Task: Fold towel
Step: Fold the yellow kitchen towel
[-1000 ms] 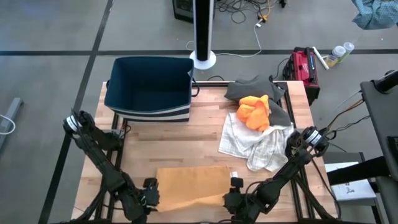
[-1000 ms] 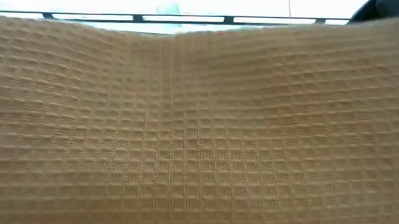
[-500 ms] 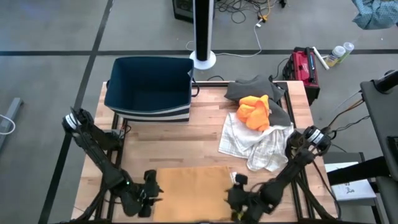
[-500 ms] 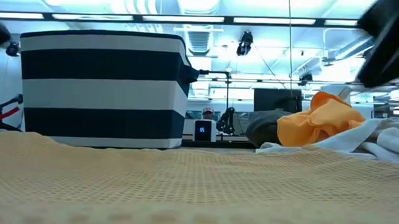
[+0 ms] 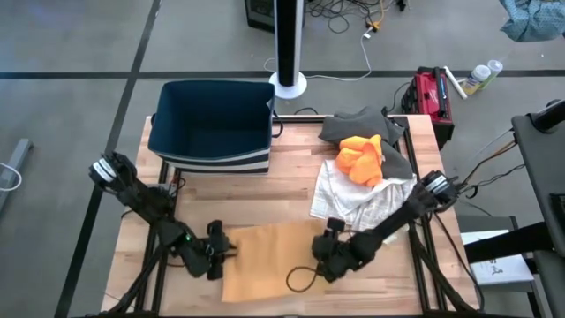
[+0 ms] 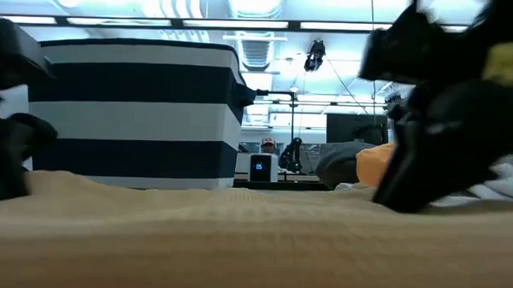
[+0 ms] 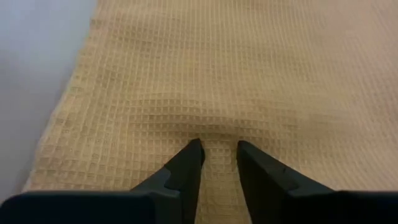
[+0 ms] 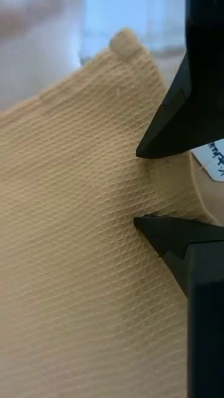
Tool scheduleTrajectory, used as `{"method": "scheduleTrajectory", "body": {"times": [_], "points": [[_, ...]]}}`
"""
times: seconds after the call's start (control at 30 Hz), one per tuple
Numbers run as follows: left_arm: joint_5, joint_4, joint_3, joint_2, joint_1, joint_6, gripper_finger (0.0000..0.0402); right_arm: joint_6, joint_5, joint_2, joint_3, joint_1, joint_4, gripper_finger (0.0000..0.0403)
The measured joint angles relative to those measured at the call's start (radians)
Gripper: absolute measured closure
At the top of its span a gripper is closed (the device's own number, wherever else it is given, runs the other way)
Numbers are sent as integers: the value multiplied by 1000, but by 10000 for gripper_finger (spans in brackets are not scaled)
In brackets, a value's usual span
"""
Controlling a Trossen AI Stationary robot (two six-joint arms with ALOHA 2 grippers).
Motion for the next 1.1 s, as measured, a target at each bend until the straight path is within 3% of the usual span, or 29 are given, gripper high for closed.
{"method": "scheduleTrajectory", "body": {"times": [0.17, 0.27, 0.5, 0.63, 0.77, 0.9, 1.1], "points": [[-26, -33, -74, -105, 76, 74, 293, -140, 62, -22, 2, -99, -38, 250], [20, -49, -88, -195, 80, 81, 281, -178, 64, -58, 23, -115, -54, 251], [187, -26, -43, -327, -50, -86, 261, -172, 62, -97, 60, -50, -19, 243], [189, -50, 5, -281, -194, -200, 272, -199, 59, -73, 52, 6, 159, 245], [59, -70, 44, -175, -286, -269, 292, -206, 94, -23, 47, 23, 263, 252], [-56, -76, 64, -46, -283, -270, 312, -229, 118, 24, 47, 8, 360, 261], [-139, -60, 88, 107, -252, -270, 329, -371, 142, 53, 66, -10, 615, 273]]}}
